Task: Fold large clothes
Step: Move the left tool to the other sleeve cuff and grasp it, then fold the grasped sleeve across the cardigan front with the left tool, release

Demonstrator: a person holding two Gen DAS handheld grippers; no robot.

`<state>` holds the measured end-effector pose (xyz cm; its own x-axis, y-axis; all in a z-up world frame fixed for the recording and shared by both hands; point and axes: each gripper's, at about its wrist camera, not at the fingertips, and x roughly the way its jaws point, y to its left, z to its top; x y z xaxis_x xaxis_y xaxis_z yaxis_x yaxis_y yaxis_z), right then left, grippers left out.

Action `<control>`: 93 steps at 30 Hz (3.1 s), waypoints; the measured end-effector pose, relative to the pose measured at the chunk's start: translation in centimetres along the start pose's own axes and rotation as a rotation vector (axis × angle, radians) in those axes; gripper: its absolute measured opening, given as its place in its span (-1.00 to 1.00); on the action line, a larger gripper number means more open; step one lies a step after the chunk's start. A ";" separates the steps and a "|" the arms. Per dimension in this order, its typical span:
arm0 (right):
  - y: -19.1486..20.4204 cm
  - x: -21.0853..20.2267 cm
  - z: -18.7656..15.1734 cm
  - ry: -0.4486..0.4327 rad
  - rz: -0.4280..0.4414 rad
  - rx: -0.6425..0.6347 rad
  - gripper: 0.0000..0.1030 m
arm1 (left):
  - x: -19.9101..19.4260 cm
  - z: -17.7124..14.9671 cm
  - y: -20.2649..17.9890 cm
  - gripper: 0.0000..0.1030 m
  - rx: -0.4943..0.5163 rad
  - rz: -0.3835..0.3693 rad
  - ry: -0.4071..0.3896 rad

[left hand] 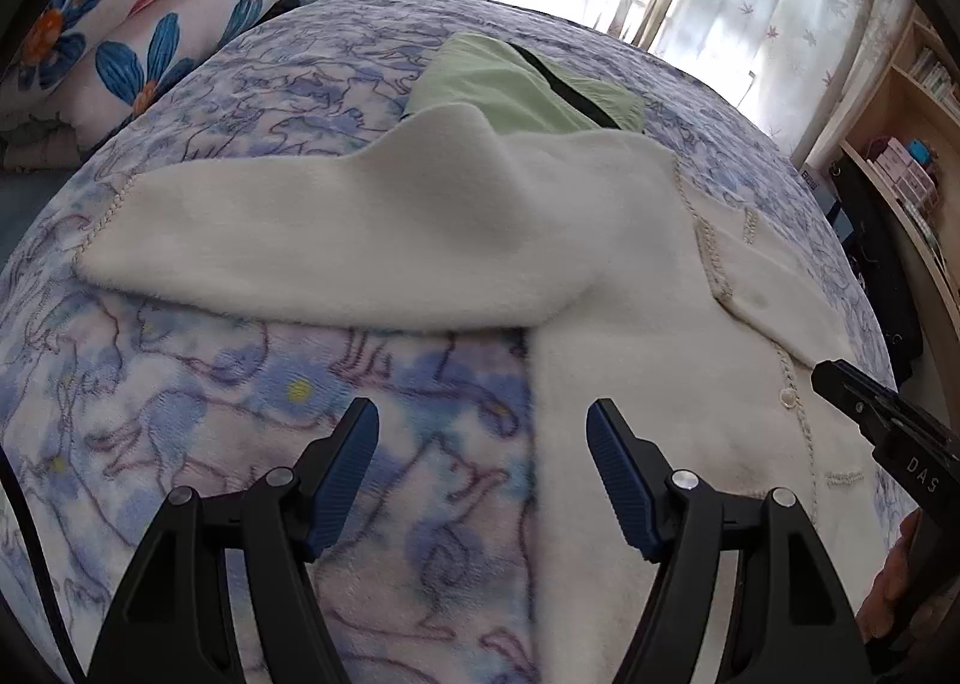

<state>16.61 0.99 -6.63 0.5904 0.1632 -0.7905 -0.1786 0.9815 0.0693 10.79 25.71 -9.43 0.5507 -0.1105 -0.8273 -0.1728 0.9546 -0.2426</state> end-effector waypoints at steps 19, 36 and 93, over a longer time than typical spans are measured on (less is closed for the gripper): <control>4.2 8.7 0.4 0.113 0.019 -0.025 -0.44 | 9.0 5.0 14.4 0.36 -0.339 -0.076 0.017; 2.4 6.9 0.5 0.066 0.075 0.018 -0.44 | 5.0 10.4 6.3 -0.88 -0.124 0.197 -0.182; -5.5 5.4 -1.2 0.116 0.020 -0.182 0.00 | 2.7 -2.2 -15.7 0.49 0.246 0.210 0.019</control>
<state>19.82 -3.64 -12.06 0.4922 0.1597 -0.8557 -0.3351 0.9420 -0.0169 13.16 9.82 -8.99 0.5081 0.0929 -0.8563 -0.0769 0.9951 0.0624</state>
